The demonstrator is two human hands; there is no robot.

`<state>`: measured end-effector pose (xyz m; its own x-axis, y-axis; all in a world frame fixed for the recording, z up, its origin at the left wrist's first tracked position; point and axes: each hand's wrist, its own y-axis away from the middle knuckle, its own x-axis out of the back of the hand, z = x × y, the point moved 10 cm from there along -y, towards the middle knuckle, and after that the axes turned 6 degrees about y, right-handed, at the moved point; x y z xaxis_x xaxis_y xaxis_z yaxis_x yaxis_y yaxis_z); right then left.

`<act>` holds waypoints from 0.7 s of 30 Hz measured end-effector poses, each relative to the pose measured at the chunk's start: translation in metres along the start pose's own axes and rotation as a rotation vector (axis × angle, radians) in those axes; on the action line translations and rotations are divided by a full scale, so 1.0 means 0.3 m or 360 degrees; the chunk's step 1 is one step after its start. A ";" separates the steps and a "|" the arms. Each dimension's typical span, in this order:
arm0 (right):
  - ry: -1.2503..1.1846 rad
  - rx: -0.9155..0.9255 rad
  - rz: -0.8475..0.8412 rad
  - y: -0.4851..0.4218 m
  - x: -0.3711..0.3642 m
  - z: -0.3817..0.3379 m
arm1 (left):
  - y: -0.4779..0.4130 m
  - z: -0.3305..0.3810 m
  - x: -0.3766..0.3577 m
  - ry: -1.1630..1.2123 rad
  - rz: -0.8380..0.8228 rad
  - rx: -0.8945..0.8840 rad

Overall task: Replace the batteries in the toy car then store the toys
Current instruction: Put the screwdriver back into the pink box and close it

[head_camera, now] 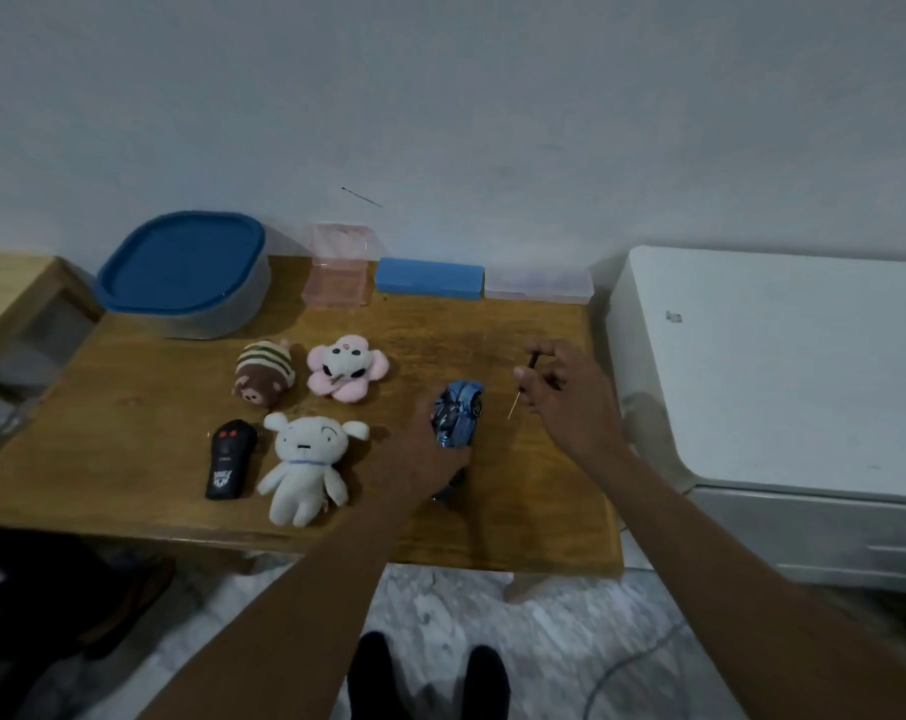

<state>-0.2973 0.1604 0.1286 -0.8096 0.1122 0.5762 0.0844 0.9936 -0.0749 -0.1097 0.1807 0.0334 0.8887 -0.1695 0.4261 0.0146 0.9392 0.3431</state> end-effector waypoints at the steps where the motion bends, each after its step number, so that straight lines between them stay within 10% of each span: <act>1: 0.0014 -0.0015 -0.0002 0.003 0.000 0.013 | 0.007 0.007 0.000 -0.0209 0.0092 -0.0026; 9: -0.0051 -0.0096 -0.0050 0.031 0.025 0.104 | 0.034 -0.085 -0.070 -0.0900 0.0378 0.0452; 21: -0.0060 -0.0121 -0.0081 0.019 0.057 0.147 | 0.041 -0.099 -0.082 -0.0862 0.0478 0.0575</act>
<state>-0.3363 0.1675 0.1022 -0.8352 0.0622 0.5465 0.0853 0.9962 0.0169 -0.1176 0.2053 0.0023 0.4766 -0.1314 0.8692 -0.4309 0.8269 0.3613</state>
